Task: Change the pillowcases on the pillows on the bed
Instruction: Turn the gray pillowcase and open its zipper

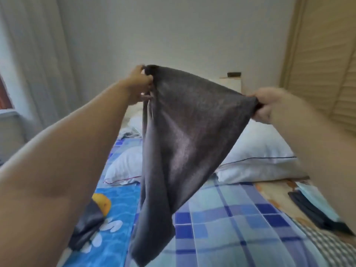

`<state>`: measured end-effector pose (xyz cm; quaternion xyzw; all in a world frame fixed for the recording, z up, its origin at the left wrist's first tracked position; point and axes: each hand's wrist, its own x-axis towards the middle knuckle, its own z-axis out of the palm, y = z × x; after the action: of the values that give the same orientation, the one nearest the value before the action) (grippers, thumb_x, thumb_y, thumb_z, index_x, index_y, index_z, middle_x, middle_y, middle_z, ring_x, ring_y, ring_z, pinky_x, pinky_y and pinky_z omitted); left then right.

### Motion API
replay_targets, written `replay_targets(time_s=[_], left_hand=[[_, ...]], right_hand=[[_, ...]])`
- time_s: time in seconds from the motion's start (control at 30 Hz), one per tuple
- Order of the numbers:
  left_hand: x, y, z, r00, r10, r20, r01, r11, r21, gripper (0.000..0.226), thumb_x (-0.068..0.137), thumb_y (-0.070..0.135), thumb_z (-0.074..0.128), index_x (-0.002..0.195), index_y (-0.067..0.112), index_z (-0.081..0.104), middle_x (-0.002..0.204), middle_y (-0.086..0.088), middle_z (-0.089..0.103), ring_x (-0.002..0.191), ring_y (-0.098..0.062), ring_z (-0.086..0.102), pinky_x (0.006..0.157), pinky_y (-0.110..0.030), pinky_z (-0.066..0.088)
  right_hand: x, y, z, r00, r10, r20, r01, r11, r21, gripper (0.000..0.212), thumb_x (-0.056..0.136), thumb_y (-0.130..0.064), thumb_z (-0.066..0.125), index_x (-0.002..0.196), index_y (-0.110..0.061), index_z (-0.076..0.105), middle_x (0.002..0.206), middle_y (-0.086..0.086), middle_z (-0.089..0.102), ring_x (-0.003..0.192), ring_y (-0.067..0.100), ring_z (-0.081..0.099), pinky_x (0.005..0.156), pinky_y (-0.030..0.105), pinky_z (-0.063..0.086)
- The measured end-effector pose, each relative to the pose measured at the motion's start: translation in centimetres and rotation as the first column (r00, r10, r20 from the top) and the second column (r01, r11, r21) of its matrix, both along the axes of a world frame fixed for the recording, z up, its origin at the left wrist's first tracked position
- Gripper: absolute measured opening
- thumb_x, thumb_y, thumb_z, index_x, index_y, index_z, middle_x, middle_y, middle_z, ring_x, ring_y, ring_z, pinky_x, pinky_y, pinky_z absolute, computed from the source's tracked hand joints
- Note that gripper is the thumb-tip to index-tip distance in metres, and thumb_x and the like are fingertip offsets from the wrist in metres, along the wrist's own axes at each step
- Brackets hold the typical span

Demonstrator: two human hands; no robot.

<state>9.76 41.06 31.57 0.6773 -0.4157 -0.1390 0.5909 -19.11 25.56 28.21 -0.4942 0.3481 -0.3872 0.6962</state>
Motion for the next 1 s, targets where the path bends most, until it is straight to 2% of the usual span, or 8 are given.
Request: replay_targets(time_s=[0.1, 0.17, 0.27, 0.37, 0.57, 0.73, 0.83, 1.0], left_hand=[[-6.9, -4.8, -8.9, 0.942, -0.326, 0.082, 0.302, 0.928, 0.217, 0.091, 0.095, 0.027, 0.066, 0.16, 0.035, 0.003, 0.152, 0.001, 0.04, 0.122, -0.019, 0.054, 0.094, -0.034, 0.046], [-12.5, -4.7, -18.2, 0.818, -0.385, 0.427, 0.221, 0.897, 0.383, 0.082, 0.088, 0.047, 0.06, 0.159, 0.025, 0.025, 0.151, -0.004, 0.044, 0.137, -0.029, 0.044, 0.108, -0.037, 0.041], [-19.5, 1.9, -31.7, 0.645, -0.347, 0.681, 0.126, 0.927, 0.353, 0.055, 0.085, 0.049, 0.052, 0.136, 0.028, 0.059, 0.147, -0.01, 0.049, 0.137, -0.038, 0.041, 0.114, -0.05, 0.035], [-22.2, 9.5, -42.0, 0.625, -0.158, 0.765, -0.004, 0.979, 0.205, 0.028, 0.085, 0.031, 0.064, 0.112, 0.025, 0.07, 0.129, -0.005, 0.059, 0.12, -0.037, 0.054, 0.099, -0.05, 0.045], [-22.0, 16.1, -49.4, 0.691, 0.113, 0.714, -0.445, 0.845, 0.296, 0.03, 0.08, 0.034, 0.064, 0.107, 0.023, 0.059, 0.105, -0.008, 0.055, 0.092, -0.036, 0.055, 0.075, -0.046, 0.045], [-21.8, 15.7, -51.5, 0.832, 0.228, 0.506, -0.46, 0.794, 0.397, 0.076, 0.077, 0.03, 0.084, 0.14, 0.016, 0.044, 0.146, -0.019, 0.039, 0.131, -0.038, 0.042, 0.102, -0.052, 0.045], [-19.1, 12.0, -51.0, 0.858, 0.264, 0.441, -0.422, 0.852, 0.31, 0.048, 0.092, 0.021, 0.07, 0.137, 0.015, 0.054, 0.154, -0.011, 0.033, 0.14, -0.029, 0.036, 0.117, -0.043, 0.034], [-14.7, 5.8, -44.1, 0.964, 0.231, 0.134, -0.26, 0.924, 0.279, 0.023, 0.103, 0.015, 0.044, 0.087, 0.013, 0.06, 0.089, -0.001, 0.057, 0.085, -0.022, 0.055, 0.068, -0.018, 0.038]], right_hand=[[-6.0, -3.6, -8.3, 0.949, -0.288, -0.128, 0.305, 0.942, 0.141, 0.034, 0.103, -0.003, 0.031, 0.084, -0.01, 0.059, 0.055, 0.004, 0.065, 0.045, 0.012, 0.062, 0.04, 0.023, 0.053], [-11.5, -6.6, -17.4, 0.837, -0.462, -0.293, 0.517, 0.843, 0.15, 0.025, 0.101, -0.012, 0.042, 0.081, -0.013, 0.056, 0.058, 0.004, 0.067, 0.044, 0.015, 0.06, 0.032, 0.024, 0.048], [-18.4, -9.3, -31.5, 0.609, -0.504, -0.612, 0.645, 0.764, 0.012, 0.023, 0.087, -0.006, 0.055, 0.109, -0.008, 0.061, 0.123, 0.02, 0.066, 0.088, 0.03, 0.065, 0.06, 0.043, 0.061], [-17.7, -3.6, -35.5, 0.163, -0.547, -0.821, 0.454, 0.78, -0.43, 0.044, 0.084, -0.006, 0.06, 0.128, -0.005, 0.055, 0.138, 0.029, 0.045, 0.124, 0.046, 0.045, 0.103, 0.052, 0.042], [-6.2, 8.2, -38.6, 0.656, -0.195, -0.729, -0.218, 0.876, -0.431, 0.019, 0.09, -0.005, 0.06, 0.09, -0.022, 0.068, 0.092, 0.003, 0.071, 0.086, 0.024, 0.065, 0.079, 0.032, 0.05], [-3.2, 11.7, -43.0, 0.431, -0.261, -0.864, -0.506, 0.722, -0.471, 0.008, 0.093, -0.018, 0.054, 0.094, -0.01, 0.057, 0.111, 0.011, 0.06, 0.105, 0.035, 0.055, 0.086, 0.041, 0.042], [-3.2, 11.4, -42.7, 0.437, -0.135, -0.889, -0.639, 0.649, -0.413, 0.042, 0.092, -0.032, 0.057, 0.133, -0.025, 0.05, 0.143, 0.004, 0.041, 0.124, 0.032, 0.042, 0.104, 0.044, 0.04], [-5.5, 11.4, -43.9, 0.401, -0.104, -0.91, -0.759, 0.519, -0.394, 0.094, 0.089, -0.041, 0.066, 0.159, -0.036, 0.004, 0.164, 0.001, 0.011, 0.14, 0.028, 0.027, 0.115, 0.044, 0.033]])
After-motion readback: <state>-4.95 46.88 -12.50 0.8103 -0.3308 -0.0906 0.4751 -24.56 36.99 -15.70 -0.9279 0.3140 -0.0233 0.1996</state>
